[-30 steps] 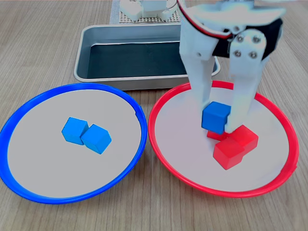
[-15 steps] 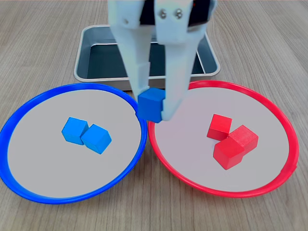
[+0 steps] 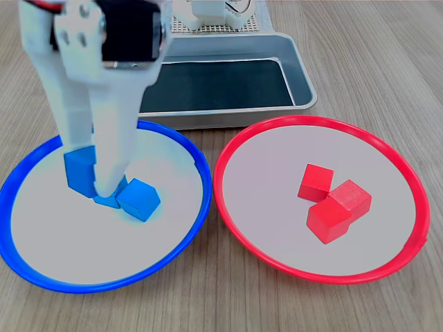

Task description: Relocate any misplaced blocks to their matching dishes.

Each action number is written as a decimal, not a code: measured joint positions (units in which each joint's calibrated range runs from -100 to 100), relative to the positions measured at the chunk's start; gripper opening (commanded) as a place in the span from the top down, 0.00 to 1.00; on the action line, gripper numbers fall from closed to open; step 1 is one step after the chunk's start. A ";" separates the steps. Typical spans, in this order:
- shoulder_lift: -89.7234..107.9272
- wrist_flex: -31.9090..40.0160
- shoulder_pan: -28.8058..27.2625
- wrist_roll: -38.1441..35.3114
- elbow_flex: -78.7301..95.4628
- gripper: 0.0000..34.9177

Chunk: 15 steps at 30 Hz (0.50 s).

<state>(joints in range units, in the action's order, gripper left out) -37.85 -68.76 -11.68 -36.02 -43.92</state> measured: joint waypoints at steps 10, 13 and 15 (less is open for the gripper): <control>-7.33 0.08 -2.21 -0.34 -2.18 0.99; -10.74 0.08 -2.04 -0.34 -4.36 0.99; -11.42 0.08 -2.12 -0.34 -4.99 0.99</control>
<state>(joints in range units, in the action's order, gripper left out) -49.28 -68.68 -13.81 -36.36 -48.91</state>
